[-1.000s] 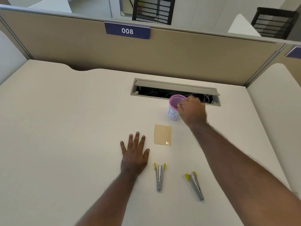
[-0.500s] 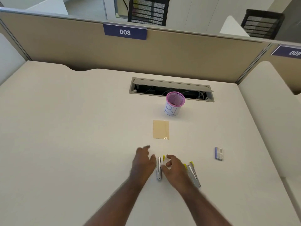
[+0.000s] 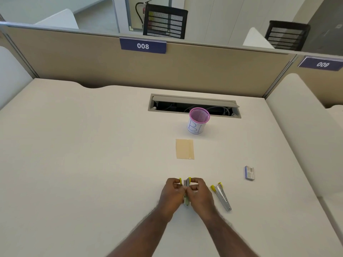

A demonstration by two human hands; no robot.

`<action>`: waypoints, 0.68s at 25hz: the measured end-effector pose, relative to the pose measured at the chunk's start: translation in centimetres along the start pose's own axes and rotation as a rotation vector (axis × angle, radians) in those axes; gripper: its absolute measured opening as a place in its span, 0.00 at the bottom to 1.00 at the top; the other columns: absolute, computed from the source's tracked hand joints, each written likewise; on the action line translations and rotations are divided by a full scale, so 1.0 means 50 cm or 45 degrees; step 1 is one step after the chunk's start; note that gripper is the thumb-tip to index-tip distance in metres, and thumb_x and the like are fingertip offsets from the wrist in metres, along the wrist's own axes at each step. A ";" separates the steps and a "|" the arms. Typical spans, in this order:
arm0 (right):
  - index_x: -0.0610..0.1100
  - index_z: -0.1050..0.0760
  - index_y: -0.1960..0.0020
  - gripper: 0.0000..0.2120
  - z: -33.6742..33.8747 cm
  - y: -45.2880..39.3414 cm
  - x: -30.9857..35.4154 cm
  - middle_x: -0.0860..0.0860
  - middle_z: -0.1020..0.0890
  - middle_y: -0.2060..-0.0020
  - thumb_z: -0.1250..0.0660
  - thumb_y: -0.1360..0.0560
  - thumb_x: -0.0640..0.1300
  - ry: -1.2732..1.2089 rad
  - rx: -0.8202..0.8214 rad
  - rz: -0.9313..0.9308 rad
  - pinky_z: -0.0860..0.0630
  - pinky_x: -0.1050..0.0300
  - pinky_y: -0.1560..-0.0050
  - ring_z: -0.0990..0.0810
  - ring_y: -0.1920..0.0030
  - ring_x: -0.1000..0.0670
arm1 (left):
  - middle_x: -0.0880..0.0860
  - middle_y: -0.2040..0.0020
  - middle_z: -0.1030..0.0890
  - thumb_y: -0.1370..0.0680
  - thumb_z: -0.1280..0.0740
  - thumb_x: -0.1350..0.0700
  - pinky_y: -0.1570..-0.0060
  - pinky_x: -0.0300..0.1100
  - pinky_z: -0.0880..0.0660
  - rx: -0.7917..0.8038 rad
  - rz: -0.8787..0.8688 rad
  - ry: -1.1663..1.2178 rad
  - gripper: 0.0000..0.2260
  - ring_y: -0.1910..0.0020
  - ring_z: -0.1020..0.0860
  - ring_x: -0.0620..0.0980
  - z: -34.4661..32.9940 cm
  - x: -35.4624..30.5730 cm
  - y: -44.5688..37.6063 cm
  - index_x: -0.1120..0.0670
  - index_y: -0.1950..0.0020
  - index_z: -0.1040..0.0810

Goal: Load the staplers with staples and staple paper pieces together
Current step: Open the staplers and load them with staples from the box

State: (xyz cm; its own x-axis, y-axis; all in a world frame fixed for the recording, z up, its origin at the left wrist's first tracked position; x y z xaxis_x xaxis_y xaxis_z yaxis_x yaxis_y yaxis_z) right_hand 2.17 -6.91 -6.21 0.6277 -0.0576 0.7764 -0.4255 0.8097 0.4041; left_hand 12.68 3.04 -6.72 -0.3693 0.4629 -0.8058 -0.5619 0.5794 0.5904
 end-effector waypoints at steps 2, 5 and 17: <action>0.53 0.25 0.43 0.13 0.011 0.007 0.016 0.54 0.16 0.58 0.28 0.26 0.47 -0.098 0.032 0.030 0.20 0.51 0.58 0.16 0.58 0.52 | 0.58 0.50 0.20 0.23 0.32 0.58 0.54 0.49 0.17 0.056 -0.028 0.077 0.10 0.54 0.16 0.54 0.006 -0.012 0.006 0.54 0.42 0.27; 0.53 0.22 0.47 0.10 0.035 0.028 0.053 0.51 0.15 0.60 0.26 0.27 0.44 -0.192 0.195 0.104 0.16 0.43 0.55 0.14 0.58 0.48 | 0.59 0.53 0.20 0.23 0.31 0.58 0.54 0.51 0.17 0.277 -0.112 0.092 0.06 0.59 0.17 0.55 0.002 -0.050 0.023 0.56 0.47 0.22; 0.56 0.20 0.58 0.13 0.127 0.128 0.165 0.58 0.15 0.60 0.26 0.41 0.58 0.052 0.300 0.264 0.30 0.60 0.71 0.22 0.73 0.57 | 0.49 0.67 0.28 0.35 0.38 0.58 0.66 0.46 0.27 0.295 -0.602 -0.231 0.03 0.66 0.30 0.47 -0.035 -0.173 0.126 0.55 0.63 0.27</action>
State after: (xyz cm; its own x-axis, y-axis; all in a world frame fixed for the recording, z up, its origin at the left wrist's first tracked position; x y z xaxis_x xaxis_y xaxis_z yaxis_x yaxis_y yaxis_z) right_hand 0.51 -5.92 5.85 0.5356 0.1221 0.8356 -0.6835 0.6438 0.3441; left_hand 11.06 1.51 3.89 0.0282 0.2128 -0.9767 -0.4505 0.8749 0.1776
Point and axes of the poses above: each hand's wrist, its own y-axis away from the middle knuckle, its own z-axis out of the back of the hand, x = y × z, the point moved 10 cm from there along -y, towards the middle knuckle
